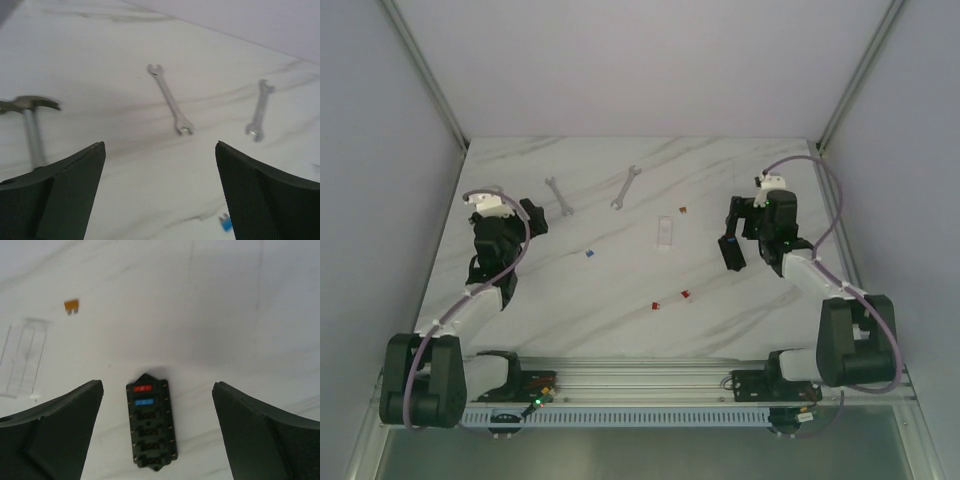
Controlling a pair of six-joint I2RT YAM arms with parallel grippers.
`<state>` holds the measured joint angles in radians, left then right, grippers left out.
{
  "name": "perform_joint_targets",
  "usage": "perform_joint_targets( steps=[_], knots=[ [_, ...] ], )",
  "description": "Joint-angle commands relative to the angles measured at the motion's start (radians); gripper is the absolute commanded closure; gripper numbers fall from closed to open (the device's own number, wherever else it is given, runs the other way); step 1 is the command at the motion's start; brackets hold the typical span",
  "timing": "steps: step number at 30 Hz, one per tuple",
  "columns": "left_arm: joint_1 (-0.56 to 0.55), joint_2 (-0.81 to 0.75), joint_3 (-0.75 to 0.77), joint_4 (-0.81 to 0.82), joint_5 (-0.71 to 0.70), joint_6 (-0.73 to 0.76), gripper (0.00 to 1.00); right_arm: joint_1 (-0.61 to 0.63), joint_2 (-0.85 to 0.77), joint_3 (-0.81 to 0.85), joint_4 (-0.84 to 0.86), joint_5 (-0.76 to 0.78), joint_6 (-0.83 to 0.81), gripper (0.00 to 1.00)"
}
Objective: Snap on the fuse box
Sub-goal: Pick up the fuse box base from the center of the board, then place the fuse box base at the center of the board.
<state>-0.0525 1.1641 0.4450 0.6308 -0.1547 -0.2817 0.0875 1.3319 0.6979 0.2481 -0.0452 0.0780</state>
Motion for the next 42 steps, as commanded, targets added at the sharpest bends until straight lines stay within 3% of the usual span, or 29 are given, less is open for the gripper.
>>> perform_joint_targets(
  steps=[1, 15, 23, 33, 42],
  knots=[
    [0.003, -0.020, 0.049, -0.128, 0.203, -0.161, 0.00, 0.031, 0.075, 0.065, -0.218, -0.014, -0.006, 0.04],
    [0.003, -0.052, 0.060, -0.188, 0.369, -0.272, 0.00, 0.098, 0.295, 0.194, -0.328, 0.017, -0.060, 0.30],
    [0.002, -0.102, 0.023, -0.214, 0.458, -0.323, 0.00, 0.130, 0.290, 0.210, -0.353, 0.028, -0.097, 0.60],
    [-0.004, -0.137, -0.001, -0.249, 0.554, -0.389, 0.00, 0.331, 0.217, 0.266, -0.407, -0.054, -0.216, 0.67],
    [-0.010, -0.112, -0.015, -0.266, 0.565, -0.413, 0.00, 0.560, 0.344, 0.413, -0.429, -0.101, -0.359, 0.66]
  ],
)
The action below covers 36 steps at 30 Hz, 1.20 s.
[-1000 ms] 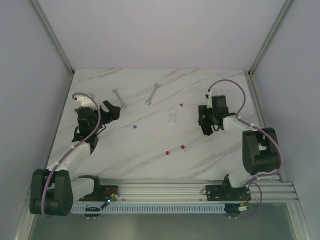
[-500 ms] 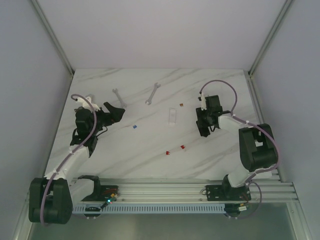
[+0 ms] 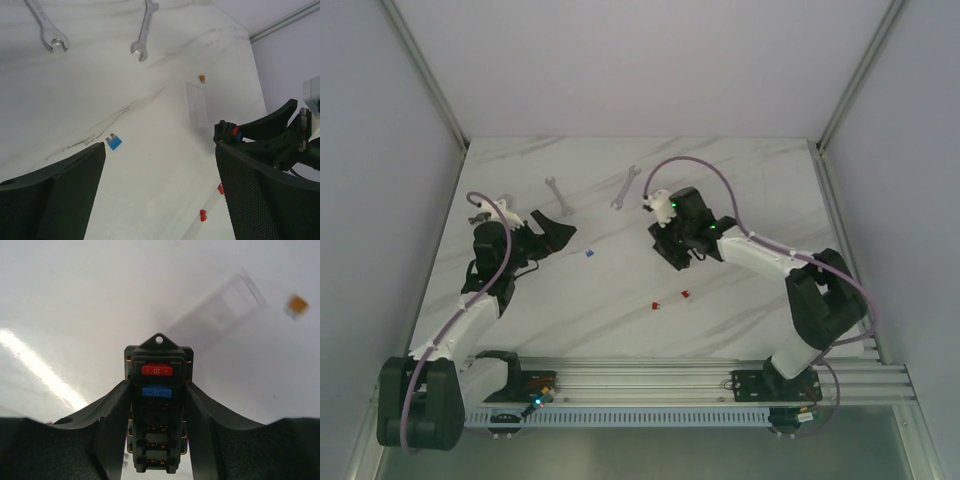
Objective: Snap on the fuse box
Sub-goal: Place the fuse box base at the center of the board.
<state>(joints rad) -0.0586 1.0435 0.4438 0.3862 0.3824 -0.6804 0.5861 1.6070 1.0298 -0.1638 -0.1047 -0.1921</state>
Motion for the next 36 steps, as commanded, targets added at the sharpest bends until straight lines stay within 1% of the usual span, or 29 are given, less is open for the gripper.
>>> perform_joint_targets(
  steps=[1, 8, 11, 13, 17, 18, 19, 23, 27, 30, 36],
  knots=[
    [-0.004, 0.008, -0.016, -0.026, 0.028, -0.013, 0.00, 0.079, 0.095, 0.110, -0.021, -0.042, -0.100, 0.67],
    [-0.014, 0.008, -0.033, -0.032, 0.039, -0.009, 0.00, 0.181, 0.268, 0.235, -0.046, -0.050, -0.161, 0.66],
    [-0.027, 0.013, -0.034, -0.032, 0.045, -0.006, 0.00, 0.208, 0.311, 0.262, -0.048, -0.049, -0.179, 0.61],
    [-0.037, 0.020, -0.031, -0.032, 0.043, -0.005, 0.00, 0.216, 0.325, 0.274, -0.054, -0.045, -0.179, 0.55],
    [-0.052, 0.036, -0.024, -0.032, 0.042, -0.005, 0.00, 0.224, 0.300, 0.253, -0.057, -0.010, -0.173, 0.35],
    [-0.057, 0.039, -0.024, -0.032, 0.040, -0.004, 0.00, 0.224, 0.286, 0.239, -0.056, 0.001, -0.170, 0.29],
    [-0.060, 0.043, -0.022, -0.031, 0.039, -0.004, 0.00, 0.224, 0.269, 0.223, -0.057, 0.014, -0.167, 0.26],
    [-0.078, 0.061, -0.016, -0.031, 0.031, -0.001, 0.00, 0.224, 0.199, 0.135, -0.055, 0.059, -0.147, 0.21],
    [-0.097, 0.090, -0.004, -0.029, 0.029, 0.007, 0.00, 0.221, 0.146, 0.060, -0.036, 0.111, -0.127, 0.20],
    [-0.115, 0.118, 0.012, -0.029, 0.030, 0.014, 0.00, 0.212, 0.138, 0.029, -0.015, 0.150, -0.120, 0.18],
    [-0.156, 0.155, 0.037, -0.029, 0.032, 0.020, 0.00, 0.169, 0.151, 0.018, 0.054, 0.207, -0.106, 0.18]
  ],
)
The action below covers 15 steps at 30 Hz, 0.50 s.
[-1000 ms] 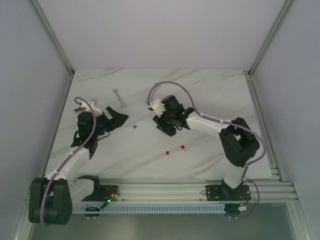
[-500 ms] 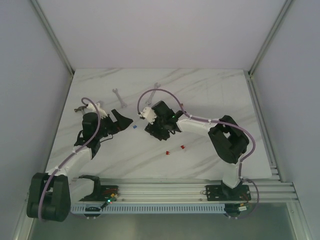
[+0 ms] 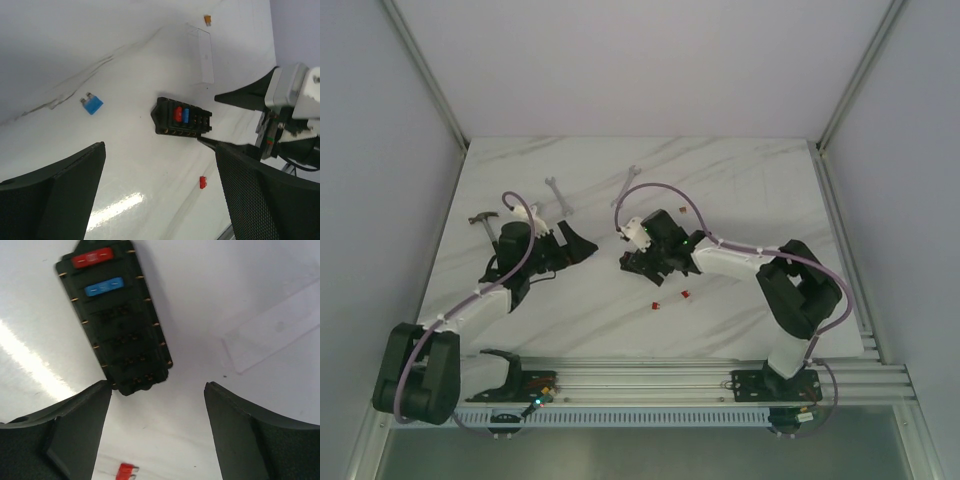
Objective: Snap on the fuse box
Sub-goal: Place the fuse box base at the center of the board.
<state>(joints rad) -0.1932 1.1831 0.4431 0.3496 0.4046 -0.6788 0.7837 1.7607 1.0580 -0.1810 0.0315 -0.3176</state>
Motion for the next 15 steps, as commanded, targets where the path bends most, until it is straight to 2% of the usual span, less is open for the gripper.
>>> perform_joint_targets(
  steps=[1, 11, 15],
  knots=[
    [-0.027, 0.019, 0.040, 0.009, 0.010, 0.020, 0.00, -0.037, 0.000, -0.010, 0.083, 0.080, 0.022, 0.18],
    [-0.068, 0.034, 0.050, 0.009, 0.004, 0.020, 0.00, -0.085, 0.077, 0.068, 0.120, 0.185, 0.082, 0.18],
    [-0.071, 0.026, 0.041, 0.009, 0.003, 0.014, 0.00, -0.083, 0.039, 0.085, 0.068, 0.169, 0.145, 0.19]
  ],
)
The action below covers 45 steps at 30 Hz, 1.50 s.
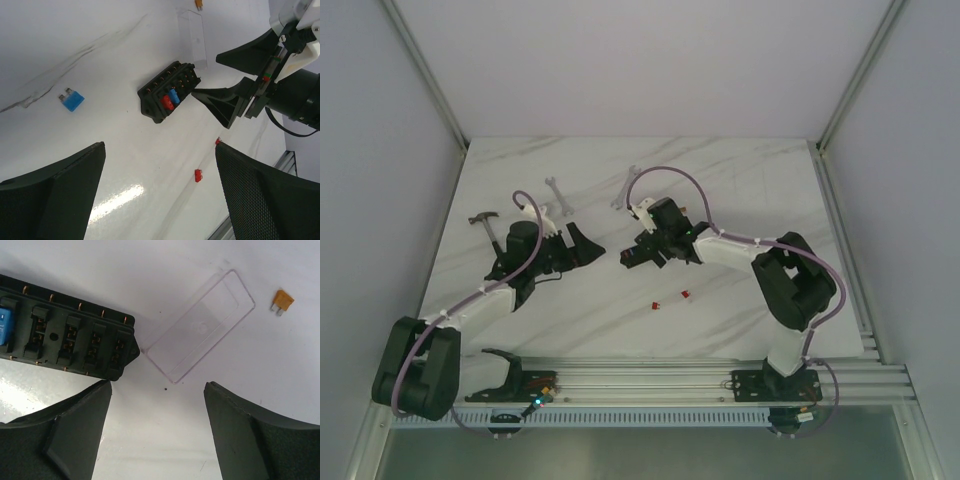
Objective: Snap on the fuse box
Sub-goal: Place the fuse box base at the center of the board, then pick up the fuse from the center of the board.
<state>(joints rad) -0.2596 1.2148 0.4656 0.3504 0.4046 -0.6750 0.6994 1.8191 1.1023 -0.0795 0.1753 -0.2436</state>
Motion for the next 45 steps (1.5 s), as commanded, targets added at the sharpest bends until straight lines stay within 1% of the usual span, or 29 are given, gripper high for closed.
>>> perform_joint_targets(
  steps=[1, 7, 11, 13, 17, 18, 21, 24, 26, 31, 38, 45],
  knots=[
    [-0.006, -0.010, 0.014, 0.008, 0.003, 0.008, 0.00, 0.006, -0.043, 0.041, -0.061, 0.008, 0.086, 0.19],
    [-0.007, -0.048, -0.028, 0.003, -0.014, 0.000, 0.00, 0.059, -0.165, 0.007, -0.248, -0.101, 0.151, 0.20],
    [-0.008, -0.072, -0.047, -0.010, -0.018, -0.003, 0.00, 0.094, -0.209, -0.014, -0.338, -0.170, 0.147, 0.23],
    [-0.007, -0.087, -0.054, -0.023, -0.029, -0.004, 0.00, 0.112, -0.209, -0.008, -0.376, -0.198, 0.135, 0.26],
    [-0.007, -0.137, -0.083, -0.056, -0.095, -0.019, 0.00, 0.163, -0.166, 0.038, -0.465, -0.215, 0.105, 0.31],
    [-0.007, -0.157, -0.098, -0.059, -0.118, -0.028, 0.00, 0.176, -0.152, 0.051, -0.485, -0.213, 0.098, 0.36],
    [-0.007, -0.212, -0.131, -0.072, -0.174, -0.046, 0.00, 0.205, -0.107, 0.081, -0.529, -0.200, 0.078, 0.42],
    [-0.008, -0.244, -0.141, -0.102, -0.199, -0.044, 0.00, 0.226, -0.071, 0.104, -0.554, -0.202, 0.061, 0.48],
    [-0.007, -0.257, -0.142, -0.117, -0.208, -0.043, 0.00, 0.239, -0.049, 0.119, -0.562, -0.208, 0.046, 0.50],
    [-0.008, -0.295, -0.138, -0.161, -0.251, -0.045, 0.00, 0.270, 0.010, 0.165, -0.588, -0.225, 0.014, 0.53],
    [-0.009, -0.379, -0.136, -0.243, -0.351, -0.047, 0.00, 0.290, 0.062, 0.198, -0.615, -0.224, -0.009, 0.53],
    [-0.007, -0.423, -0.136, -0.275, -0.389, -0.046, 0.00, 0.298, 0.100, 0.212, -0.630, -0.210, -0.023, 0.53]
  ],
)
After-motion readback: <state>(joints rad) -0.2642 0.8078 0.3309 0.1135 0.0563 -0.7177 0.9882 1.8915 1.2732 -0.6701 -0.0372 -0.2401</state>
